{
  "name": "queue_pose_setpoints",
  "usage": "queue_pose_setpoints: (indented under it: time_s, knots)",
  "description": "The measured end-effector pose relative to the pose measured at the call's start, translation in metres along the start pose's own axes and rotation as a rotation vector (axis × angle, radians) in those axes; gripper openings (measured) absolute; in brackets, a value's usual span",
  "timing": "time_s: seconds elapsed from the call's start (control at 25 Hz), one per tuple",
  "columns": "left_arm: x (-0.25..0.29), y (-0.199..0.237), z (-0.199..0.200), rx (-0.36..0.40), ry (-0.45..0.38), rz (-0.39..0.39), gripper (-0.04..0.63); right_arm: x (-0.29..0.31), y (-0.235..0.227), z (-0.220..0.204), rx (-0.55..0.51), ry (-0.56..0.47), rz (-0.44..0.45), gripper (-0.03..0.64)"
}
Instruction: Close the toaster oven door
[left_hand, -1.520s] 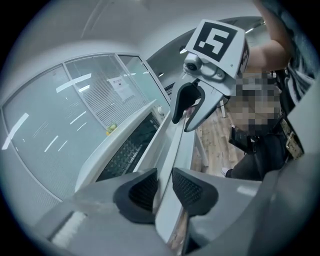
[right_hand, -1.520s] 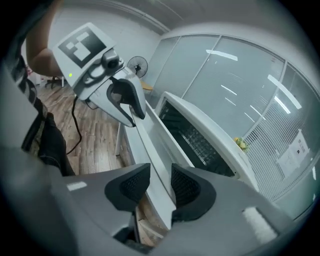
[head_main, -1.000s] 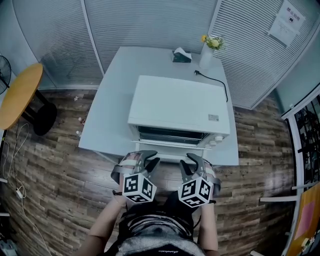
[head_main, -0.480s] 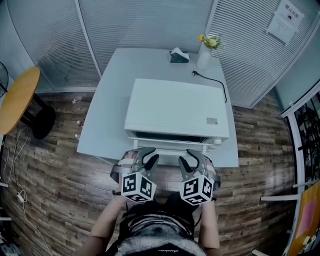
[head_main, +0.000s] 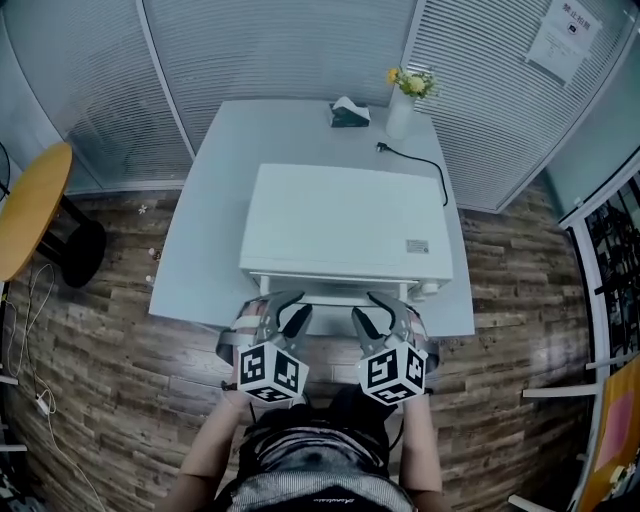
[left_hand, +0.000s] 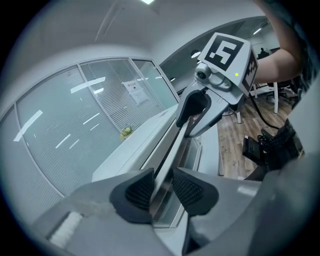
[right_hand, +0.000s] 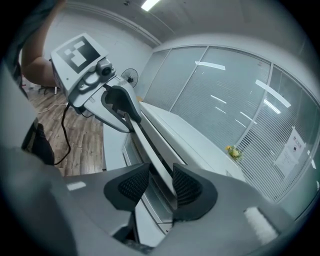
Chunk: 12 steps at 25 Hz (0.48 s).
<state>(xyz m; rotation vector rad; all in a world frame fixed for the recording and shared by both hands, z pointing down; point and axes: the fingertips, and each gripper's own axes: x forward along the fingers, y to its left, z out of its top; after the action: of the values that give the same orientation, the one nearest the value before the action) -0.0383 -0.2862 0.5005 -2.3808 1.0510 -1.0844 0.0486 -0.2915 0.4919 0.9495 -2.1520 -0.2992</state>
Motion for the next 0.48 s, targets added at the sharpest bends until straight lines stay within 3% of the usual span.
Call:
queue_pose_setpoints:
  time_s: [0.48]
  knots:
    - [0.002, 0.0016, 0.0009, -0.029, -0.01, -0.002, 0.114, 0.0005, -0.0025, 0.0007, 0.007, -0.028, 0.012, 0.149]
